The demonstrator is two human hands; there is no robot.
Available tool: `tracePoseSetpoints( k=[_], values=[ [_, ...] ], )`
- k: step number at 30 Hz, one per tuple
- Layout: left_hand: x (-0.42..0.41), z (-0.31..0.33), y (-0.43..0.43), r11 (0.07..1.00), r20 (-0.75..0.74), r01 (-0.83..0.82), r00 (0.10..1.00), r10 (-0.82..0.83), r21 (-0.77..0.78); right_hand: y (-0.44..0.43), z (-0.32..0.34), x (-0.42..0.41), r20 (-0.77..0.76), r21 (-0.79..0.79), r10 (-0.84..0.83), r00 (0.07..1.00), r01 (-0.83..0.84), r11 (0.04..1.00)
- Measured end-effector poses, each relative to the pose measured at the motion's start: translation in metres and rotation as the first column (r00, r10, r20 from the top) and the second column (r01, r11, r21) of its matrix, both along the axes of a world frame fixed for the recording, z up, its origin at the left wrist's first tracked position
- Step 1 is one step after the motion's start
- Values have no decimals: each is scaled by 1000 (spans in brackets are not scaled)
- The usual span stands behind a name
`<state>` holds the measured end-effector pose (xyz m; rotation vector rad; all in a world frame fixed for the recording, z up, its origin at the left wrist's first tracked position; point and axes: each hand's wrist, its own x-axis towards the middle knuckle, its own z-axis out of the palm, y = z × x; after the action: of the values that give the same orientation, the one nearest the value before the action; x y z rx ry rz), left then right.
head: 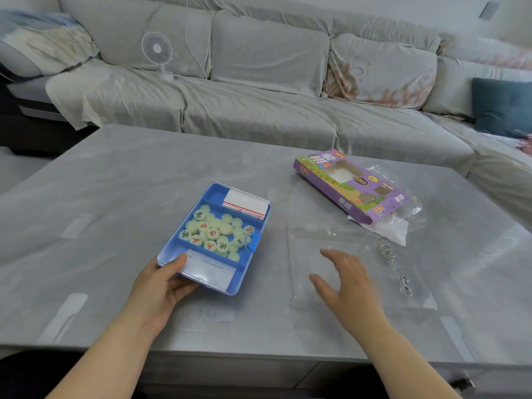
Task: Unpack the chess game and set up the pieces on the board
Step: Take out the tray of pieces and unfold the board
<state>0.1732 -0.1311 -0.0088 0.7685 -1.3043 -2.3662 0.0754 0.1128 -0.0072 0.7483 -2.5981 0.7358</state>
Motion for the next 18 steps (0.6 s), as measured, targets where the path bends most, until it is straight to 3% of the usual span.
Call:
tracePoseSetpoints(
  k=[2,3,7,9,18],
  values=[
    [3,-2,-4,1000,-32,4,999,-5,-8,-36,17,6,282,-155,36,959,8,988],
    [4,-3,-6,1000,-45,2,999,-3,-13,-55,23,7,441,-206,54,896,43,978],
    [9,-6,-16,999,-71,-23,997,20,-33,-117,33,0,825,-345,190,533,208,915],
    [12,-8,-22,997,-56,-39,998,35,-68,-136,32,-3,869,-386,275,412,217,896],
    [-8,-12,-54,944,92,-46,992,81,-328,-167,14,-22,895,-358,281,346,184,915]
  ],
)
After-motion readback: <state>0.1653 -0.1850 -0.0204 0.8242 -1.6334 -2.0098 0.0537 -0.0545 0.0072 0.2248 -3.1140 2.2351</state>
